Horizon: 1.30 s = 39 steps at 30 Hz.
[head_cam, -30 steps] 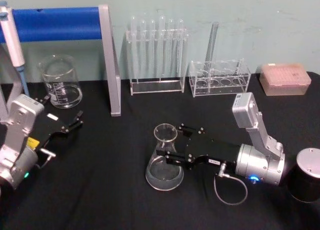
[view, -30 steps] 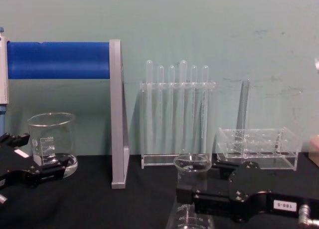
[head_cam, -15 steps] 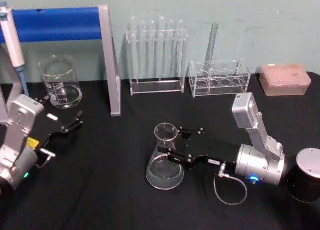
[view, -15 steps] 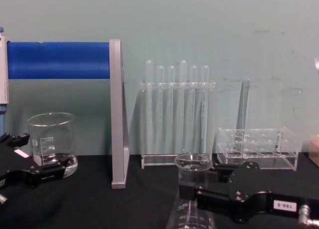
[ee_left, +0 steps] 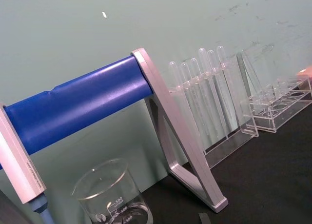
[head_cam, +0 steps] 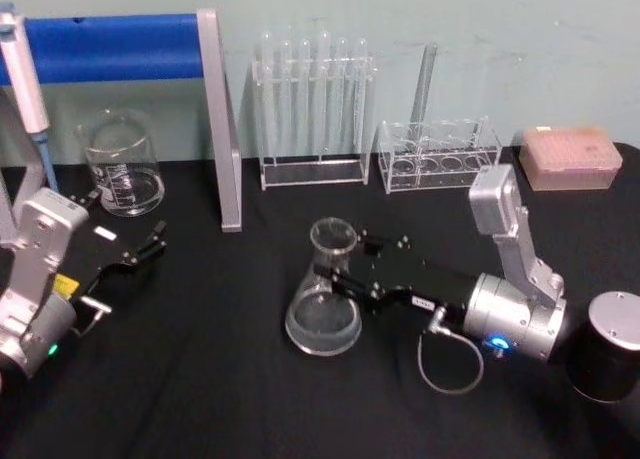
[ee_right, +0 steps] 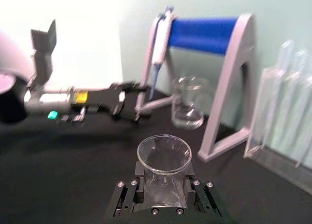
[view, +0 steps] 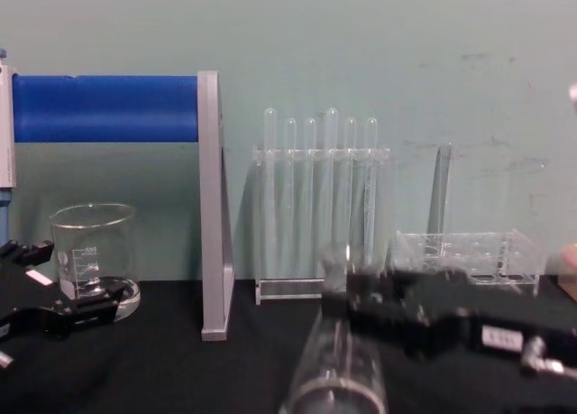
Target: Grasp the erlenmeyer flask with one hand, shake it three times, then place it back.
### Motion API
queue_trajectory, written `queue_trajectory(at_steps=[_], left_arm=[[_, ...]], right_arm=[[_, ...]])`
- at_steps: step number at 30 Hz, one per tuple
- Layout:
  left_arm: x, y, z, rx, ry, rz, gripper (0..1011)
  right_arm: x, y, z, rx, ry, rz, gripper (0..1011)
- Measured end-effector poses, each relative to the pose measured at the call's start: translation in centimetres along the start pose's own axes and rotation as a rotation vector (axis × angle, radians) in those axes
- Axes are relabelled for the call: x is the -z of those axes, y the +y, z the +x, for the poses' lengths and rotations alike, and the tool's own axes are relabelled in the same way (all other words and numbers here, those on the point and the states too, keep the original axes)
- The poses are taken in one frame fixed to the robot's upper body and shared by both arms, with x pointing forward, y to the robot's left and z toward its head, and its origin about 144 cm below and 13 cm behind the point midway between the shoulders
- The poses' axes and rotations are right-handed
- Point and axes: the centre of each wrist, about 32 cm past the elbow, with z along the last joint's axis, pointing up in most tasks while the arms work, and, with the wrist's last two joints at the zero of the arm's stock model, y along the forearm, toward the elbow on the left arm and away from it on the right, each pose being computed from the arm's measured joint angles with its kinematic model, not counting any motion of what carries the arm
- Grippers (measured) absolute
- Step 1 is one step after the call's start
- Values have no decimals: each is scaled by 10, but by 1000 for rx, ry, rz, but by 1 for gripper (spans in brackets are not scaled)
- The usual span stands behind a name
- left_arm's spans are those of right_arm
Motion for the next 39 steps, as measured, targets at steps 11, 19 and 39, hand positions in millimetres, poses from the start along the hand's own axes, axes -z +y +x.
queue_trajectory(at_steps=[11,19,39], left_arm=[[0,0,0,0,0,0,1001],[0,0,0,0,0,0,1001],[0,0,0,0,0,0,1001]], right_arm=[[-41,11,-41,230,-51,102,456],[-51,2,-69,392,-35,145,456],[-49,-24,-84,659,-23,91,456]])
